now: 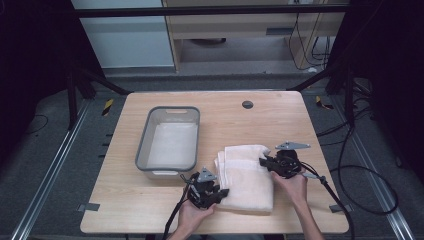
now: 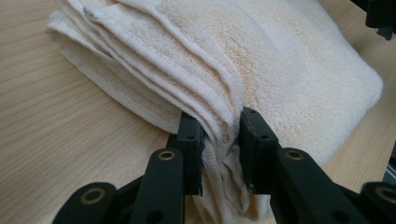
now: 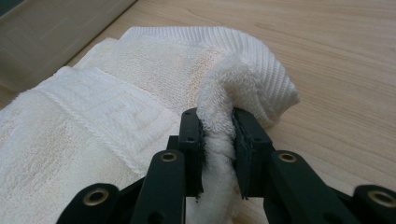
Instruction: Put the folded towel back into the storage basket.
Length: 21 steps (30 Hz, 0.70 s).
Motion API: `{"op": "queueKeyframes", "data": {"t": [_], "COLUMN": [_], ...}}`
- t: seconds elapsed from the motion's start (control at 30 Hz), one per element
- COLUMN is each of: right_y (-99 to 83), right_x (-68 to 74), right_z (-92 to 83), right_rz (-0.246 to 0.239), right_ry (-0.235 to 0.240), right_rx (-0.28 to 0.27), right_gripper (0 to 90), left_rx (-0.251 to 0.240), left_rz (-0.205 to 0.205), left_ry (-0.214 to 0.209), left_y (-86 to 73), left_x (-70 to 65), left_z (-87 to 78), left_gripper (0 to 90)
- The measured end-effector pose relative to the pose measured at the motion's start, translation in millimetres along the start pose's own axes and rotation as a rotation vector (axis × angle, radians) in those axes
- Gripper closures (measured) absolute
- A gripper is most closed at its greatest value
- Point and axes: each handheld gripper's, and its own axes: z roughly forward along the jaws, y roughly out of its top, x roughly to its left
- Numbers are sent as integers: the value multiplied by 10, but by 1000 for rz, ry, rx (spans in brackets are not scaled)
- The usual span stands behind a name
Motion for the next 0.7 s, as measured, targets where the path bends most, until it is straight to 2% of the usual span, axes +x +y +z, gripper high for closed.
{"op": "queueKeyframes", "data": {"t": [0.23, 0.57, 0.7], "right_y": [35, 110, 125], "right_x": [59, 114, 110], "right_z": [-82, -217, -260], "right_rz": [-13, -34, -24], "right_ry": [4, 5, 18], "right_rx": [-21, -82, -103], "right_gripper": [750, 750, 750], "left_rx": [-18, -54, -69], "left_rz": [11, 32, 46], "left_ry": [5, 13, 22], "left_y": [24, 90, 123], "left_x": [-29, -72, -101], "left_z": [-85, -209, -263], "left_gripper": [716, 716, 716]}}
